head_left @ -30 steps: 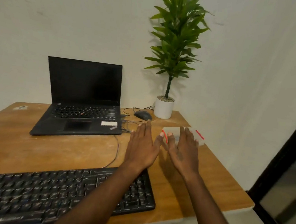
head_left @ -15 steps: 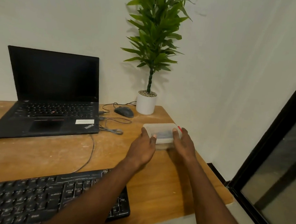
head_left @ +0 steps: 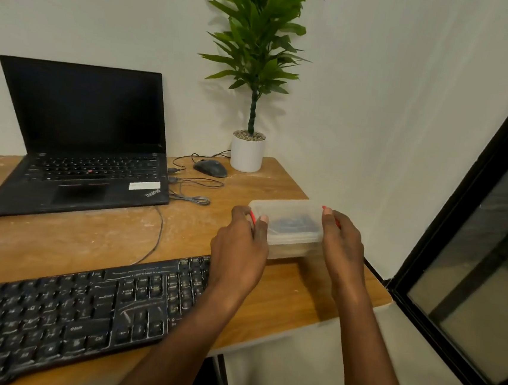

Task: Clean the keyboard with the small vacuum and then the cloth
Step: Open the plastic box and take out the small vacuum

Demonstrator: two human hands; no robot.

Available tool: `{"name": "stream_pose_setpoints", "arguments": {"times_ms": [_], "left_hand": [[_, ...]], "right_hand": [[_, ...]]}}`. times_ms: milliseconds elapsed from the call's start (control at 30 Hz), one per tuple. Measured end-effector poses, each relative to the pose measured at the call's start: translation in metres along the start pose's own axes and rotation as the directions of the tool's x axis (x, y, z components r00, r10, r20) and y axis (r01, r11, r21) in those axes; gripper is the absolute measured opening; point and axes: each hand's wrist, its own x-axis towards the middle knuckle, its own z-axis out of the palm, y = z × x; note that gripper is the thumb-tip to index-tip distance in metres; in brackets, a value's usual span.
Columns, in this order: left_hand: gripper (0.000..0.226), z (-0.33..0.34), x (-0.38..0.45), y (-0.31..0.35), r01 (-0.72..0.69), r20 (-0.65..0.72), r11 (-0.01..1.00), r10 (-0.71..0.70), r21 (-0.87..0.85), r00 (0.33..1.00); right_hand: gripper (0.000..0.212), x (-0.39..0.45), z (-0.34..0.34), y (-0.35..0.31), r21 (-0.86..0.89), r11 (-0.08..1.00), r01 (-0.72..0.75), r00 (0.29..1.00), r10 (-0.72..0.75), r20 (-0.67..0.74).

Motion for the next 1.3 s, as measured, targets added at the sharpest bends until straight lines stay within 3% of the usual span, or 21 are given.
{"name": "stream_pose_setpoints", "arguments": {"times_ms": [267,600,1033,1167,1300], "left_hand": [[0.023,-0.002,-0.034,-0.014,0.119,0.043,0.989,-0.123,0.090,0.991],[0.023,0.003,-0.041,-0.015,0.097,0.119,0.993,-0.105,0.069,0.987],[0.022,0.010,-0.040,-0.021,0.143,0.136,0.987,-0.152,0.074,0.979],[0.029,0.003,-0.040,-0.021,0.148,0.162,0.985,-0.161,0.085,0.974],[0.029,-0.006,-0.047,-0.018,-0.026,0.128,0.957,-0.012,0.287,0.992]], "right_hand": [[0.027,-0.033,-0.018,0.020,-0.030,0.998,-0.063,0.994,0.060,-0.094],[0.010,-0.034,-0.033,0.024,-0.015,0.993,-0.115,0.976,0.110,-0.190],[0.018,-0.017,-0.039,0.026,0.198,0.930,-0.309,0.932,0.338,-0.133],[0.022,-0.017,-0.041,0.028,0.093,0.966,-0.239,0.954,0.252,-0.164],[0.022,-0.030,-0.043,0.026,-0.092,0.987,-0.131,0.976,0.112,-0.188]]}}
